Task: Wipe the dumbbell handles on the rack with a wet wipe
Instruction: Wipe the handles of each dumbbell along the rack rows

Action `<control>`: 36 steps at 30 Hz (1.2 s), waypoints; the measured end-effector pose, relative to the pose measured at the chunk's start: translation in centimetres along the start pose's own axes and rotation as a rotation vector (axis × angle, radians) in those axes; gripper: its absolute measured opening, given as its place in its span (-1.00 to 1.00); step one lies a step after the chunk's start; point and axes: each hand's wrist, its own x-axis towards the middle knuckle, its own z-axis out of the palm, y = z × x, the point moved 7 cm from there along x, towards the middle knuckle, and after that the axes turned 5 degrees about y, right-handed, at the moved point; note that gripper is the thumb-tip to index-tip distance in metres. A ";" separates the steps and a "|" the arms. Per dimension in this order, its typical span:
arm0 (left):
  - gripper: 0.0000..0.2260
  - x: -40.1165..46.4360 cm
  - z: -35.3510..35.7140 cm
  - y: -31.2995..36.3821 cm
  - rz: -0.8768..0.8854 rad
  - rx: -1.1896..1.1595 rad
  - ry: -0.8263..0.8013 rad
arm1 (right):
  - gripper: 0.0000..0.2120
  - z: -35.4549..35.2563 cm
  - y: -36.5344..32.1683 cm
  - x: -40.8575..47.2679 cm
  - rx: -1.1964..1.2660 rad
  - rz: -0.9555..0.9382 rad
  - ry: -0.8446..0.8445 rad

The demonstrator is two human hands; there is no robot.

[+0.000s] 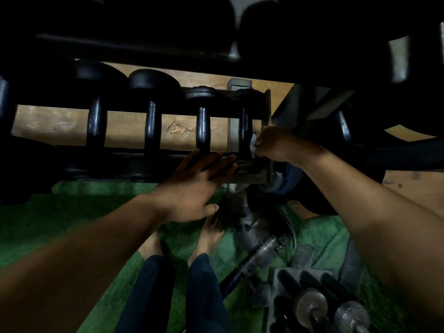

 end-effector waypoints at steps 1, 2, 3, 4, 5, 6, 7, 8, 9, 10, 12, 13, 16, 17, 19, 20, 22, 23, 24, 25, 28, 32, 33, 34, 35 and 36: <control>-0.11 0.0 0.0 0.0 0.001 -0.001 -0.003 | -0.92 -0.2 0.2 -0.1 -0.007 0.005 0.011; -0.11 0.0 0.1 0.0 0.000 -0.003 -0.006 | -0.85 -0.4 0.3 -0.1 -0.046 -0.005 0.023; -0.11 0.0 0.1 0.0 -0.003 -0.007 -0.006 | -0.79 -0.4 0.2 -0.1 -0.077 -0.014 0.041; -0.12 -0.1 0.1 0.0 -0.007 -0.010 -0.006 | -0.78 -0.5 0.1 -0.1 -0.084 -0.030 0.067; -0.12 0.0 0.0 0.0 -0.010 -0.010 -0.006 | -0.80 -0.4 0.1 -0.1 -0.064 -0.012 0.077; -0.12 0.0 0.0 0.1 -0.010 -0.006 -0.006 | -0.83 -0.3 0.2 -0.2 -0.049 0.007 0.071; -0.12 0.0 0.0 0.1 -0.008 -0.002 -0.006 | -0.87 -0.1 0.3 -0.1 0.001 0.029 0.057; -0.13 0.0 0.0 0.1 -0.006 0.001 -0.007 | -0.84 0.2 0.5 -0.1 0.064 0.064 0.028; -0.13 0.0 -0.1 0.1 -0.003 0.003 -0.005 | -0.77 0.5 0.7 -0.1 0.134 0.112 0.006; -0.12 0.0 0.0 0.1 0.000 0.003 -0.003 | -0.71 0.6 0.9 0.0 0.201 0.149 0.000; -0.12 0.1 0.1 0.0 0.005 0.003 0.002 | -0.72 1.0 1.5 0.2 0.308 0.223 -0.022; -0.11 0.0 0.2 -0.1 0.007 0.007 0.007 | -0.76 1.2 1.8 0.3 0.344 0.248 -0.034; -0.10 0.0 0.5 -0.2 0.005 0.016 0.012 | -0.88 1.6 1.9 0.7 0.358 0.257 -0.054; -0.11 0.0 0.5 -0.2 0.004 0.017 0.010 | -0.87 1.4 1.7 0.8 0.311 0.234 -0.042; -0.11 0.0 0.5 -0.2 0.004 0.017 0.000 | -0.73 0.8 0.9 0.7 0.181 0.120 0.016; -0.11 0.0 0.5 -0.2 0.004 0.016 -0.004 | -0.68 0.5 0.4 0.6 0.077 0.039 0.057; -0.12 0.1 0.7 -0.3 0.007 0.008 -0.004 | -0.75 -0.4 -0.9 0.0 -0.159 -0.121 0.154; -0.12 0.1 0.7 -0.3 0.006 0.003 -0.006 | -0.78 -0.8 -1.3 -0.2 -0.233 -0.155 0.189; -0.12 0.1 0.8 -0.3 0.005 -0.003 -0.008 | -0.75 -0.9 -1.5 -0.3 -0.291 -0.161 0.197; -0.11 0.1 0.7 -0.3 0.003 -0.009 -0.005 | -0.73 -0.9 -1.9 -0.3 -0.339 -0.179 0.191; -0.12 0.0 0.6 -0.2 0.001 -0.017 -0.005 | -0.75 -0.8 -3.6 -0.5 -0.392 -0.304 0.144; -0.13 0.1 0.2 0.0 0.005 -0.006 0.010 | -0.81 -0.4 -5.6 -0.2 -0.423 -0.432 0.111; -0.14 0.1 0.1 0.0 0.007 -0.001 0.017 | -0.80 0.0 -6.1 0.0 -0.439 -0.441 0.097; -0.14 0.1 0.1 0.0 0.005 -0.007 0.018 | -0.79 0.4 -6.5 0.2 -0.458 -0.448 0.081; -0.15 0.0 0.1 -0.1 -0.002 -0.019 0.013 | -0.77 0.9 -6.9 0.5 -0.494 -0.452 0.059; -0.16 0.0 0.2 -0.1 -0.006 -0.029 0.007 | -0.76 1.2 -7.0 0.7 -0.538 -0.450 0.040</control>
